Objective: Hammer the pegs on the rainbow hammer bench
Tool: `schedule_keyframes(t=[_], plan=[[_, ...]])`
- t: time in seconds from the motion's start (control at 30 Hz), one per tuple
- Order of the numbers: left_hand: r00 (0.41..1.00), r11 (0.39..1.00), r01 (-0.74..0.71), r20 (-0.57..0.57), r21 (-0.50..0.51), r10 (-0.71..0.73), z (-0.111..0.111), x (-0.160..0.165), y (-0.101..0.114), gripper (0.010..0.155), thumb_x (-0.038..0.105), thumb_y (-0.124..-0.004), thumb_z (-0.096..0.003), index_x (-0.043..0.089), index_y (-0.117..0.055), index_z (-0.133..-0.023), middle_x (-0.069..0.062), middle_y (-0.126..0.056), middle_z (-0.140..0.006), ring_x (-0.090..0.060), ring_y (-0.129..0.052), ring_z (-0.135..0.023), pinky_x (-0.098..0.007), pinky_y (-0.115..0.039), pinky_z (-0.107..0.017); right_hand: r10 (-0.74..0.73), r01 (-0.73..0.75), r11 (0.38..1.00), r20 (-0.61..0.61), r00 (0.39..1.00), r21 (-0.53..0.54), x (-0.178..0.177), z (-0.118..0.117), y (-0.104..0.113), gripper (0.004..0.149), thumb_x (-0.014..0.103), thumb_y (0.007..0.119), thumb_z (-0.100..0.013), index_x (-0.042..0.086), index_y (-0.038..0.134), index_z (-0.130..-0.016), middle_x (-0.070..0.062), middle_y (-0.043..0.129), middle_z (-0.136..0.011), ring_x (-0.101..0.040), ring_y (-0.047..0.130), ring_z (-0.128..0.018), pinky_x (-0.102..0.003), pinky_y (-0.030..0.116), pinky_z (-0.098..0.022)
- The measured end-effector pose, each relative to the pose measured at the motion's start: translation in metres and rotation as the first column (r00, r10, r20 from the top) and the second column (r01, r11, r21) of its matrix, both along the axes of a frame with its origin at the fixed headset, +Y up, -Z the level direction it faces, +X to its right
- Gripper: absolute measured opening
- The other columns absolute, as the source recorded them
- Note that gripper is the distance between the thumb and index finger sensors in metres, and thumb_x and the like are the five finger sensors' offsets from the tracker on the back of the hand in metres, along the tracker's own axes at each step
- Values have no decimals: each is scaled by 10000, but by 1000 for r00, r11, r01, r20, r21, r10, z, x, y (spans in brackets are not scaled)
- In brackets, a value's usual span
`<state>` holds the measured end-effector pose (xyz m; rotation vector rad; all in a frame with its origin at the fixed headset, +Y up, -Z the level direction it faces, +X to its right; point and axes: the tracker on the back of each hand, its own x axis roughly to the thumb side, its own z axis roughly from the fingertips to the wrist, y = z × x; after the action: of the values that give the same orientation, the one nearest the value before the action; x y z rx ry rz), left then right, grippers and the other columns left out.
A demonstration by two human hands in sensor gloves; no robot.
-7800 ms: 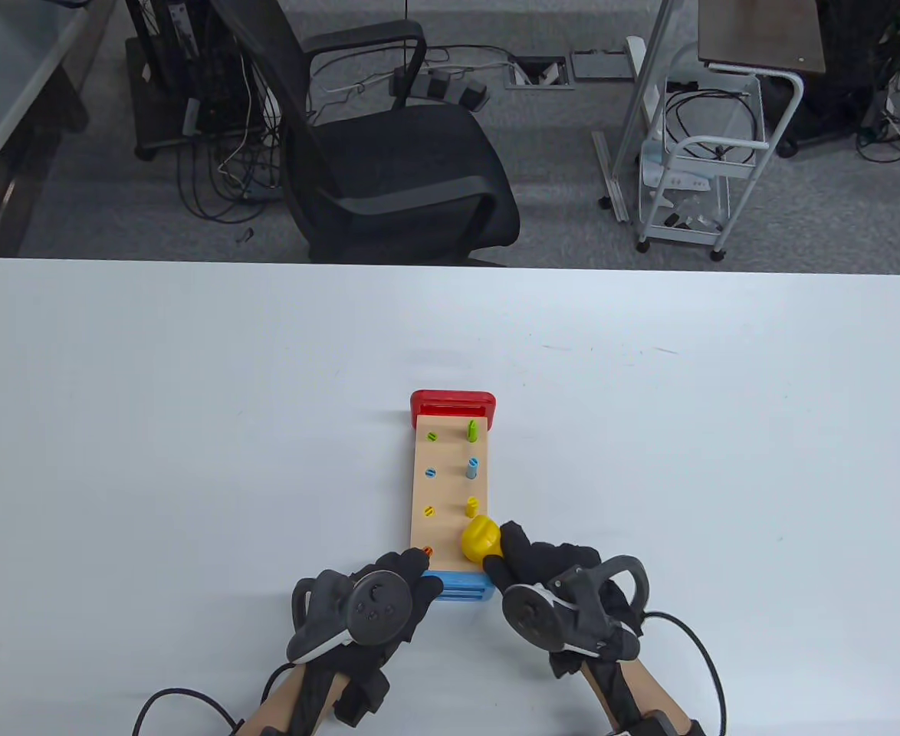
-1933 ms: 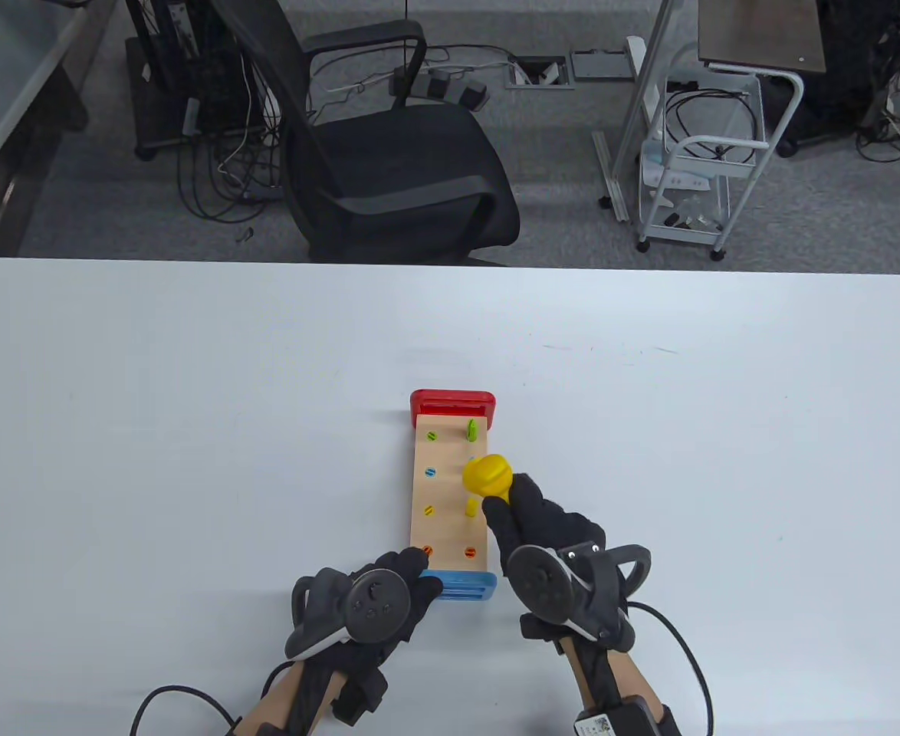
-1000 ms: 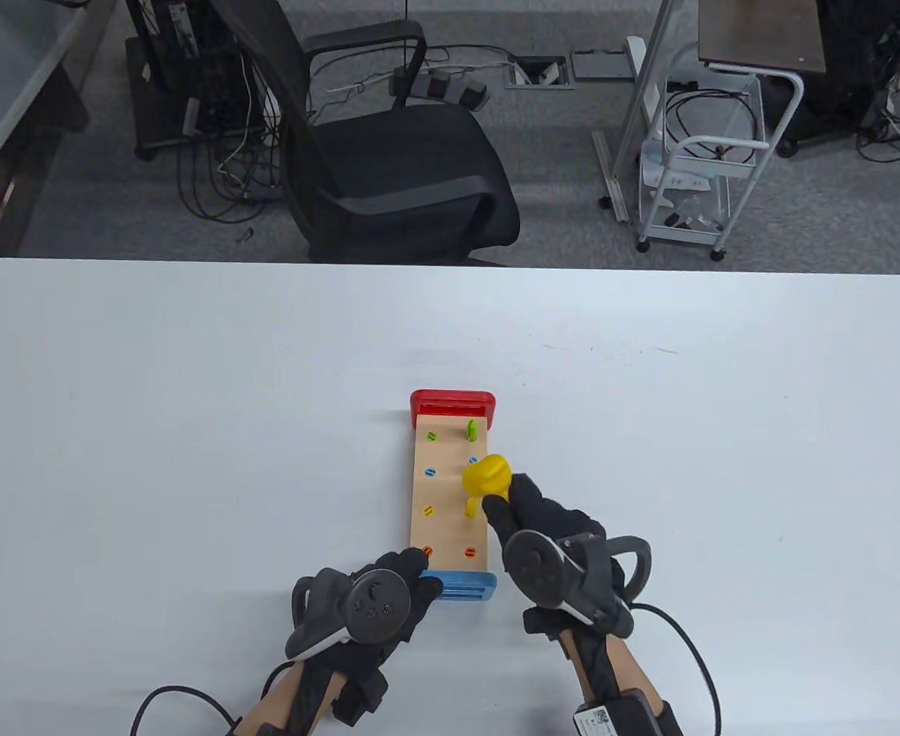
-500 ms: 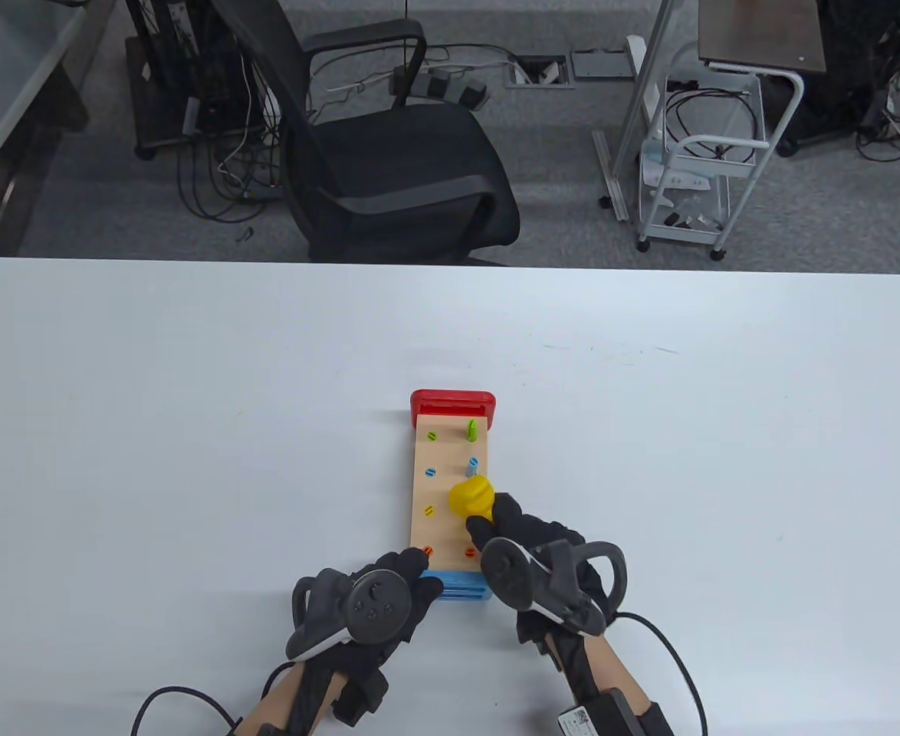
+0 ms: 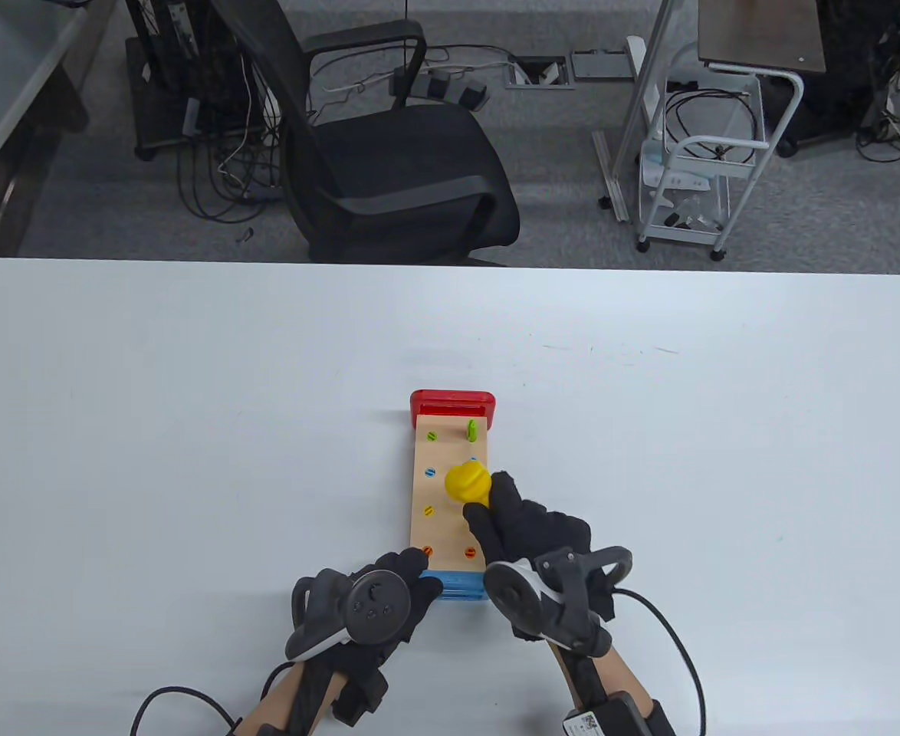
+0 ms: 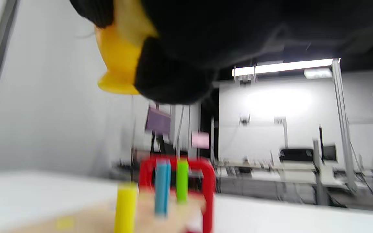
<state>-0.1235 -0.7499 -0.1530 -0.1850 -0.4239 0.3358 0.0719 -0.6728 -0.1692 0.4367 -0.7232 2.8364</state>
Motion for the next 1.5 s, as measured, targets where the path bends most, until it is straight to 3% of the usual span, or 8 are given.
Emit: schedule_keyframes(t=[0.1, 0.53, 0.63, 0.73, 0.93, 1.07, 1.27, 1.5], plan=[[1000, 1000, 0, 0, -6, 0, 0, 0, 0, 672, 543, -402, -550, 117, -568, -1043, -316, -833, -956, -376, -1004, -669, -490, -869, -479, 209, -172, 909, 58, 976, -380, 1, -6, -32, 638, 509, 459, -640, 45, 648, -1034, -68, 980, -581, -167, 935, -248, -391, 861, -283], [1000, 1000, -2, 0, -4, 2, 0, 0, 0, 674, 544, -402, -550, 117, -569, -1043, -317, -834, -956, -377, -1006, -667, -490, -870, -479, 186, -178, 931, -3, 982, -318, 4, -4, -2, 621, 493, 463, -656, 56, 698, -1030, -56, 992, -553, -163, 940, -238, -387, 864, -273], [1000, 1000, -2, 0, 0, 2, 1, -1, 0, 673, 544, -402, -550, 119, -569, -1043, -316, -837, -955, -374, -1008, -666, -489, -871, -477, -67, 69, 997, -33, 997, 41, 7, 1, 3, 619, 454, 557, -615, -4, 791, -960, -125, 1027, -450, -221, 936, -140, -440, 849, -183], [1000, 1000, 1, -2, -1, -1, 1, 0, 0, 672, 542, -402, -550, 118, -569, -1044, -316, -836, -956, -374, -1007, -667, -488, -872, -477, 294, -230, 871, 85, 952, -435, -1, -17, -36, 640, 541, 458, -606, 99, 660, -1022, -6, 1005, -569, -112, 971, -239, -342, 907, -270], [1000, 1000, -1, -1, 1, 1, 1, 0, 0, 673, 543, -402, -550, 118, -570, -1043, -315, -837, -955, -375, -1008, -665, -489, -872, -475, 49, -49, 998, 13, 999, 27, 5, 1, -2, 618, 486, 531, -618, 47, 778, -975, -77, 1024, -465, -173, 931, -151, -401, 862, -196], [1000, 1000, 2, -2, -5, -2, 0, 0, -1, 673, 544, -402, -550, 118, -569, -1044, -316, -834, -957, -375, -1006, -668, -489, -871, -478, 259, -205, 885, 76, 963, -417, 2, -14, -36, 639, 542, 480, -605, 97, 678, -1019, -8, 1008, -554, -114, 955, -213, -343, 897, -251], [1000, 1000, 1, 0, -4, -1, 1, 0, -1, 673, 544, -402, -550, 118, -569, -1044, -315, -835, -957, -377, -1006, -668, -490, -871, -477, 3, -3, 1000, -9, 1000, -27, 4, -3, -1, 622, 490, 549, -612, 43, 780, -976, -81, 1026, -458, -165, 919, -135, -396, 859, -182], [1000, 1000, -4, 1, -2, 4, 0, 0, -1, 673, 544, -402, -550, 117, -570, -1043, -317, -835, -956, -375, -1007, -667, -489, -871, -478, 184, -188, 955, -36, 982, -231, -1, -14, -20, 618, 459, 594, -607, 1, 824, -951, -130, 1041, -426, -199, 909, -102, -427, 844, -152]])
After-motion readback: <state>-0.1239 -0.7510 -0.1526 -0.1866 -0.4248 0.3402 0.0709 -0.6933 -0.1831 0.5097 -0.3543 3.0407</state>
